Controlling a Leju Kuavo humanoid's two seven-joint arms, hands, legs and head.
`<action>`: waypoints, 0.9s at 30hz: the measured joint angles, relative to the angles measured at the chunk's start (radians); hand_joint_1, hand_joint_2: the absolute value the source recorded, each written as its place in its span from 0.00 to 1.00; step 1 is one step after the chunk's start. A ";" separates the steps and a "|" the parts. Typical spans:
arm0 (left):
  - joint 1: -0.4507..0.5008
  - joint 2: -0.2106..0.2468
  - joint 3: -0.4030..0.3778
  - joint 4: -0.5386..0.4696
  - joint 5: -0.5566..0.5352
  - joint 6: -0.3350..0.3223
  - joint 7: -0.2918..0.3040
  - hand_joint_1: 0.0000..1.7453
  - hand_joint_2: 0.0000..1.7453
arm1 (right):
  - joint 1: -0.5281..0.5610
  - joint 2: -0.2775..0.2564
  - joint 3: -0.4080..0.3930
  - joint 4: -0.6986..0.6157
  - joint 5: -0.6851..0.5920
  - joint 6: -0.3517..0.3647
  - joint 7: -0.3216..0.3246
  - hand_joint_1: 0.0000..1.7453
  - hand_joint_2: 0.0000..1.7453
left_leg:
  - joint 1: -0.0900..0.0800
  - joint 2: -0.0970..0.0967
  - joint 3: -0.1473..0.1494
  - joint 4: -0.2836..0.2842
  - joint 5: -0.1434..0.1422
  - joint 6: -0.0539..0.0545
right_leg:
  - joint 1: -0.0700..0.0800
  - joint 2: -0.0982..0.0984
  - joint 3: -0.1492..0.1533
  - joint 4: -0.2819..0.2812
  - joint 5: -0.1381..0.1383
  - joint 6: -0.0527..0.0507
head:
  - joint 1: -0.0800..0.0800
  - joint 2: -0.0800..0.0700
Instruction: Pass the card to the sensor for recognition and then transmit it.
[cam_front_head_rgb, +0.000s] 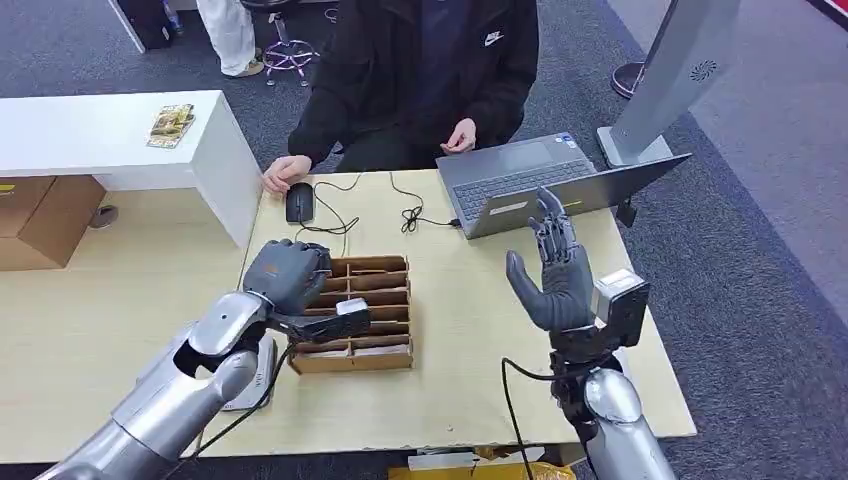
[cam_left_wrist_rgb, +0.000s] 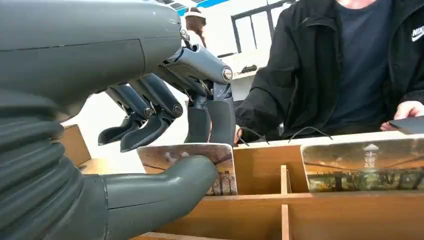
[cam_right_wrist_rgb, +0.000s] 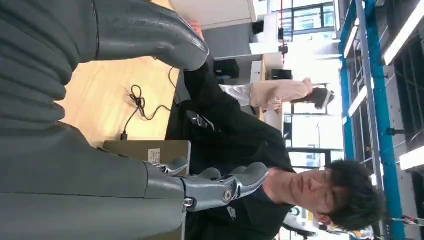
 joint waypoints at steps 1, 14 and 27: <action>0.000 0.000 0.000 -0.001 0.002 -0.001 0.004 1.00 1.00 | -0.001 0.000 0.000 0.000 0.001 -0.001 0.003 0.00 1.00 | 0.000 0.000 0.000 0.000 0.000 0.000 | 0.000 0.000 0.000 0.000 0.000 0.000 | 0.000 0.000; 0.012 0.036 0.065 -0.034 0.068 0.057 -0.021 1.00 1.00 | 0.013 0.000 -0.014 0.000 0.004 -0.008 -0.013 0.00 1.00 | 0.000 0.000 0.000 0.000 0.000 0.000 | 0.000 0.000 0.000 0.000 0.000 0.000 | 0.000 0.000; 0.018 0.071 0.097 -0.096 0.096 0.066 -0.052 1.00 1.00 | 0.026 0.000 -0.023 0.000 0.000 -0.024 -0.014 0.00 1.00 | 0.000 0.000 0.000 0.000 0.000 0.000 | 0.000 0.000 0.000 0.000 0.000 0.000 | 0.000 0.000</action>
